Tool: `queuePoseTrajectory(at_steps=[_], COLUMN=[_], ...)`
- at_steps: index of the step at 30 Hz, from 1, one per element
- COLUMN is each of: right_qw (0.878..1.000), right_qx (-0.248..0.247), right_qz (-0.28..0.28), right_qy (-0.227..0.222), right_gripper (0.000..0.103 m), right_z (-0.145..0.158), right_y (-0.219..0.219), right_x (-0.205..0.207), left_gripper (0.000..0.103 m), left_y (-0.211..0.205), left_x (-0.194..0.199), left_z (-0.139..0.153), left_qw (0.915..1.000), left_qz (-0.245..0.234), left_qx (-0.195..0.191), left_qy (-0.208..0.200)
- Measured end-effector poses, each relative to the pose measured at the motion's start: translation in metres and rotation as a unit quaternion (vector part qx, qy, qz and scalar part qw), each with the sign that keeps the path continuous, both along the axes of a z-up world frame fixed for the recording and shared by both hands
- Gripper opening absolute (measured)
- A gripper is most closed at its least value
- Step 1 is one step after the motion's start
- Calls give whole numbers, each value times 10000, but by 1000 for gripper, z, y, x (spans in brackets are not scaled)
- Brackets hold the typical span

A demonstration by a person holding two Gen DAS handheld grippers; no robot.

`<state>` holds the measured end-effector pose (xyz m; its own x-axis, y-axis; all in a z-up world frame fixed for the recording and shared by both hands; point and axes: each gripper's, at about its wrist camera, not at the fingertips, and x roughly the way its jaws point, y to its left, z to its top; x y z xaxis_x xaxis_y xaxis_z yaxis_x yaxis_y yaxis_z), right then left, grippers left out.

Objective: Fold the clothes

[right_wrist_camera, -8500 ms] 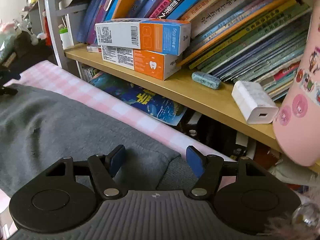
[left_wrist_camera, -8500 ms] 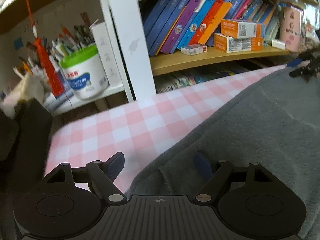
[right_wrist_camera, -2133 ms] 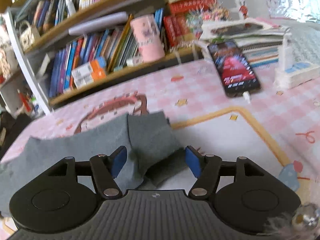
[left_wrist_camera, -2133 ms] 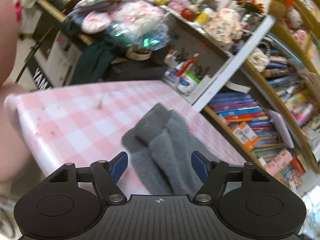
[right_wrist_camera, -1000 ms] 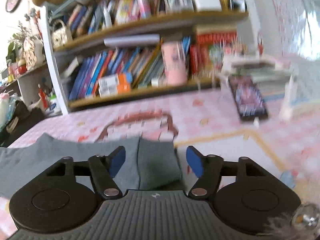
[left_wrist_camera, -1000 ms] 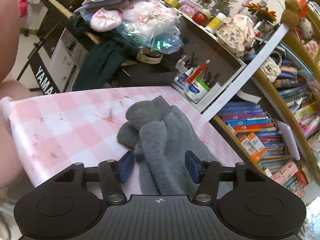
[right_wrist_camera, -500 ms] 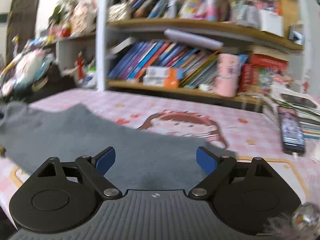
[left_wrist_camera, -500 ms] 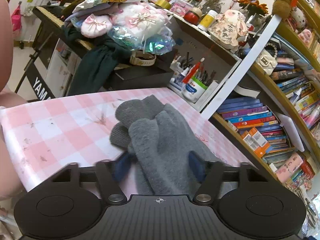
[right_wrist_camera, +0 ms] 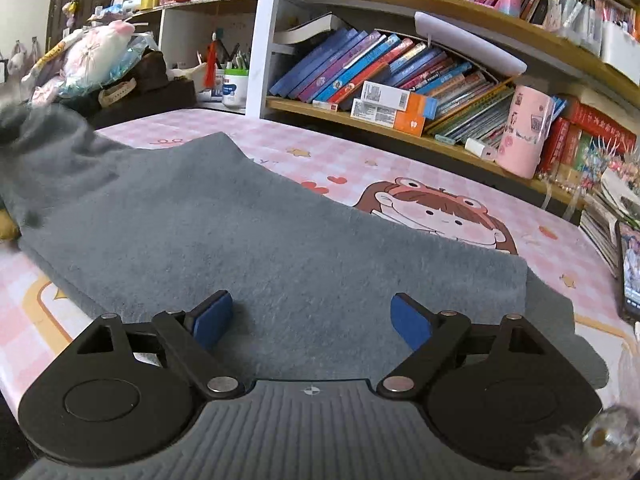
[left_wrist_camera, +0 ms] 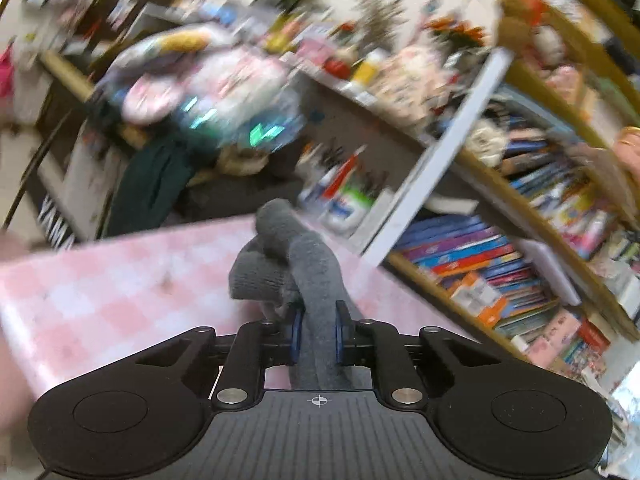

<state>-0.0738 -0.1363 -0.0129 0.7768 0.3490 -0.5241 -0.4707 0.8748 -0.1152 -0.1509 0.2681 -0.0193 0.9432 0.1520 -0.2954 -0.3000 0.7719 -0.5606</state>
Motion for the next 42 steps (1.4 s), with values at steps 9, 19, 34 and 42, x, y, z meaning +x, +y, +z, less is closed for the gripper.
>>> queuePoseTrajectory(at_steps=[9, 19, 34, 42], right_qw=[10000, 9996, 9993, 9991], right_qx=[48, 197, 265, 304], right_qz=[-24, -27, -34, -37], right_qy=[56, 190, 252, 284], right_gripper=[88, 89, 89, 89], right_z=[-1, -1, -1, -1], right_y=[-2, -7, -8, -9], right_x=[1, 5, 6, 6], left_gripper=[64, 29, 14, 14], left_y=[9, 2, -32, -97], left_x=[6, 19, 4, 4], left_z=[-16, -18, 32, 67], left_qw=[9987, 9984, 9965, 9769], left_qz=[159, 177, -429, -958], left_qx=[-356, -235, 239, 1759], left_qy=[340, 489, -673, -745])
